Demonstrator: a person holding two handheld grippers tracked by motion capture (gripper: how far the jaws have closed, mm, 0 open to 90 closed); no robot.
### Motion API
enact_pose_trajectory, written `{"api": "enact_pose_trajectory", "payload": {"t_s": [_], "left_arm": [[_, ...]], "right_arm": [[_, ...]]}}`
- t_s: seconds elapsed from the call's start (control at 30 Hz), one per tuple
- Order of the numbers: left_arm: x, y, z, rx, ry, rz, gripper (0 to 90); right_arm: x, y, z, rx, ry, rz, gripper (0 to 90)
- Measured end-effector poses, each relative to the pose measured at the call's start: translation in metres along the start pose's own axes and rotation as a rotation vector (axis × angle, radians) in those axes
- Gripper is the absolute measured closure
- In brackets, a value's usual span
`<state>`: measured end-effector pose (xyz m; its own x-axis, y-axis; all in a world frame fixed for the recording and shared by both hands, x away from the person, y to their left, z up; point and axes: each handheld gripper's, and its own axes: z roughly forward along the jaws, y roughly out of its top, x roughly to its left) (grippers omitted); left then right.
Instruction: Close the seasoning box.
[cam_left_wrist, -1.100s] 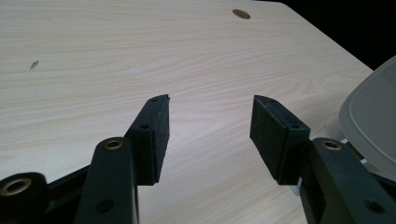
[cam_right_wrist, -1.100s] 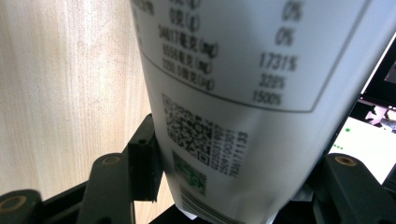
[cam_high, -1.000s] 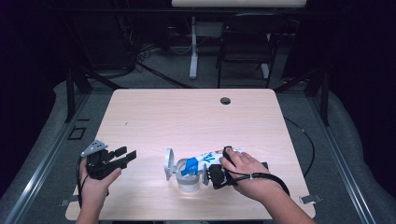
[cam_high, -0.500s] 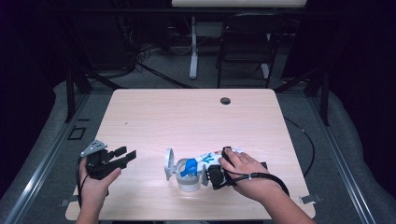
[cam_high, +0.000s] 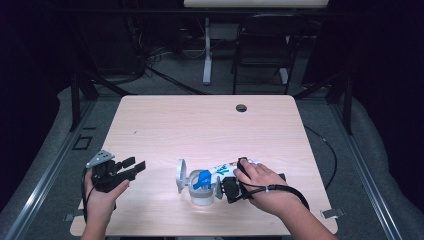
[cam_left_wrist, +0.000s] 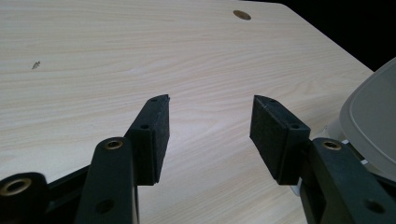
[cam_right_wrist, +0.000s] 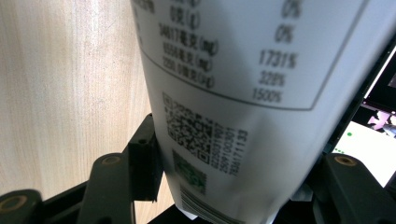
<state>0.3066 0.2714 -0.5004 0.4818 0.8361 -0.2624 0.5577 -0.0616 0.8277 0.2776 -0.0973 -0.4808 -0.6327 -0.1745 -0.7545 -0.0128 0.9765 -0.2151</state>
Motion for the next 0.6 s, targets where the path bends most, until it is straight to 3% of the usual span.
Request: {"api": "enact_pose_trajectory", "payload": {"t_s": [0.6], "left_arm": [[0.0000,0.0003,-0.0007,-0.004,-0.002,-0.003,47.7]], "right_arm": [[-0.0008,0.0003,0.0000,-0.004,0.021,0.001,42.4]]}}
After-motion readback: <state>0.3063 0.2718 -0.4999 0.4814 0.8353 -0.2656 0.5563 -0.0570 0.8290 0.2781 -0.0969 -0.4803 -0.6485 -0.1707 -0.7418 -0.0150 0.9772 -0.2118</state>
